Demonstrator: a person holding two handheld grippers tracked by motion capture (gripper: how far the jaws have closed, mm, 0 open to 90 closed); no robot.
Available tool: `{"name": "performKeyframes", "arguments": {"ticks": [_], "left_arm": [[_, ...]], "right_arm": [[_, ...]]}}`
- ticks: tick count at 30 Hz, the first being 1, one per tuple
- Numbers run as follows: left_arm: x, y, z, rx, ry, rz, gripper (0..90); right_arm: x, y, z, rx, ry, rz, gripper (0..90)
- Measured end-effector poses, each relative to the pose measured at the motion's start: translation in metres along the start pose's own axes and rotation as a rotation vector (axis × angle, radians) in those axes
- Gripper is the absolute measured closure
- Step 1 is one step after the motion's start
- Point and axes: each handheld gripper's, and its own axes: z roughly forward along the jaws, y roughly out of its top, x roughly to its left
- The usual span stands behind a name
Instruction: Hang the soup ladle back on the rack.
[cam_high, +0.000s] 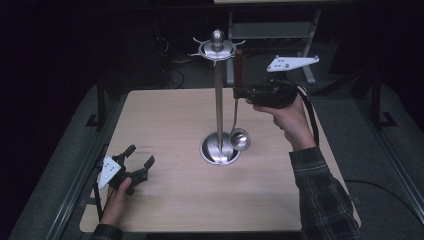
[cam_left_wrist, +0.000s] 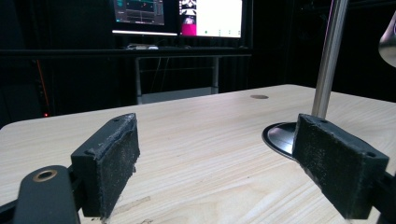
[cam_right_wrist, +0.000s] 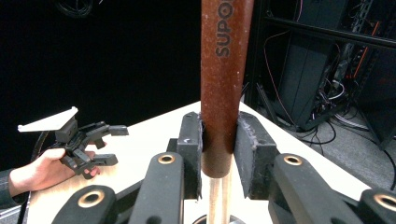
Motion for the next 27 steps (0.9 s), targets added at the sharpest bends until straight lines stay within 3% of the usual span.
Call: {"name": "performKeyframes", "arguments": {"ticks": [4,9,20,27], "left_arm": [[0.000,0.000,0.000,0.002,0.002,-0.001,14.3],[0.000,0.000,0.000,-0.001,-0.002,0.001,14.3],[0.000,0.000,0.000,-0.002,0.003,0.003,14.3],[0.000,0.000,0.000,-0.002,0.002,0.003,14.3]], "right_arm": [[-0.004,-0.001,-0.005,-0.001,0.022,0.028,67.1],[-0.004,-0.008,-0.009,0.009,0.012,0.037,59.4],[-0.001,-0.033,-0.020,0.031,-0.062,0.014,44.6],[-0.006,-0.054,-0.025,0.051,-0.085,0.051,40.6]]}}
